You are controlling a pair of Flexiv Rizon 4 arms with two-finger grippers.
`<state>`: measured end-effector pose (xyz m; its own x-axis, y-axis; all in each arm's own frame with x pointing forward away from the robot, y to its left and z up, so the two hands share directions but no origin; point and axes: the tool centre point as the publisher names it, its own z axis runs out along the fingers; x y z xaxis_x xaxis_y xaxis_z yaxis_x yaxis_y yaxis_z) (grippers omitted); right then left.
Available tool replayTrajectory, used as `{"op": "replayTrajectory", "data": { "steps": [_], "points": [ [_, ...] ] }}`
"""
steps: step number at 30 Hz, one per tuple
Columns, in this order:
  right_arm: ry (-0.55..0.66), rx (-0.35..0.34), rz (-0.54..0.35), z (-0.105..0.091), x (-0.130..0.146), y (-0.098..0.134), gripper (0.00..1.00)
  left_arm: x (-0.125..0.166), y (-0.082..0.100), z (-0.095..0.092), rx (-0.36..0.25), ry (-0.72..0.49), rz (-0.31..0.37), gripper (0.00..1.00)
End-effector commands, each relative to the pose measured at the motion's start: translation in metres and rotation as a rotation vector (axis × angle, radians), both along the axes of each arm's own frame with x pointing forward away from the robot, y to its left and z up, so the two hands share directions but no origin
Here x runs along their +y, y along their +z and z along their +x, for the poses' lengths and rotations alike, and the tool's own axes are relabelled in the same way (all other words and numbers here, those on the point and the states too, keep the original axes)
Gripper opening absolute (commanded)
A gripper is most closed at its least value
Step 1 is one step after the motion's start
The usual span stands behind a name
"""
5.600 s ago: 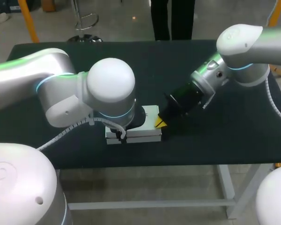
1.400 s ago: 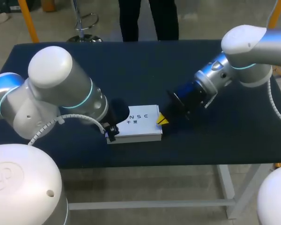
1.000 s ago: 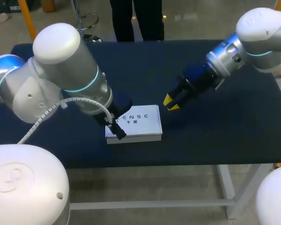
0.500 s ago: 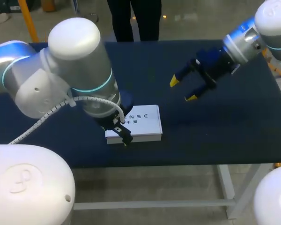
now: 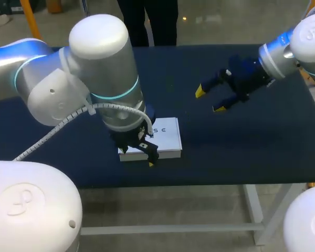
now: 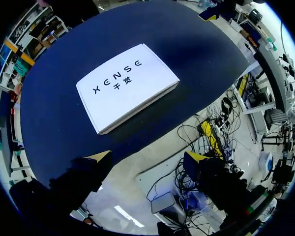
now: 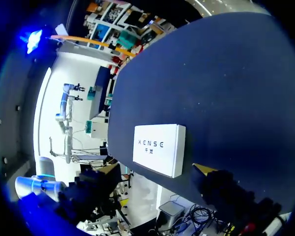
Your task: Assemble the packaging by folding the flat box into shape, placing the metal phone stand inside, and closing the box properly
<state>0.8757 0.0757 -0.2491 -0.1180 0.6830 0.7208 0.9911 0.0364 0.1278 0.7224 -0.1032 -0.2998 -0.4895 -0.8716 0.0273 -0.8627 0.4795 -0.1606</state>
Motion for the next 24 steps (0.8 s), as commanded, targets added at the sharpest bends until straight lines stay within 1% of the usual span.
{"op": "replayTrajectory", "data": {
  "steps": [1, 4, 5, 7, 9, 12, 14, 15, 16, 17, 18, 24],
  "points": [
    [-0.089, -0.361, 0.024, -0.017, -0.025, 0.02, 1.0, -0.017, -0.008, -0.005, 0.046, 0.105, 0.009, 1.0],
    [-0.084, -0.484, 0.032, -0.014, -0.037, 0.024, 1.0, -0.025, -0.015, -0.015, 0.063, 0.159, 0.007, 1.0],
    [-0.063, -0.525, 0.033, -0.013, -0.04, 0.025, 1.0, -0.028, -0.016, -0.017, 0.067, 0.167, 0.009, 1.0],
    [-0.083, -0.587, 0.019, -0.01, -0.046, 0.026, 1.0, -0.034, -0.02, -0.02, 0.073, 0.199, 0.006, 1.0],
    [-0.061, -0.666, 0.012, -0.008, -0.051, 0.026, 1.0, -0.04, -0.025, -0.024, 0.077, 0.235, 0.007, 1.0],
    [-0.085, -0.776, -0.046, -0.006, -0.056, 0.025, 1.0, -0.046, -0.031, -0.026, 0.092, 0.275, -0.004, 1.0],
    [-0.107, -0.86, -0.128, -0.004, -0.059, 0.022, 1.0, -0.05, -0.037, -0.026, 0.103, 0.288, -0.009, 1.0],
    [-0.141, -0.878, -0.169, -0.003, -0.059, 0.021, 1.0, -0.05, -0.04, -0.026, 0.108, 0.303, -0.018, 1.0],
    [-0.204, -0.894, -0.239, -0.001, -0.059, 0.02, 1.0, -0.052, -0.044, -0.025, 0.112, 0.319, -0.014, 1.0],
    [-0.244, -0.888, -0.305, 0.003, -0.061, 0.018, 1.0, -0.054, -0.049, -0.024, 0.121, 0.326, -0.018, 1.0],
    [-0.244, -0.888, -0.305, 0.003, -0.061, 0.018, 1.0, -0.055, -0.053, -0.023, 0.129, 0.327, -0.027, 1.0],
    [-0.244, -0.888, -0.305, 0.003, -0.061, 0.018, 1.0, -0.061, -0.067, -0.02, 0.14, 0.399, -0.015, 1.0]
  ]
}}
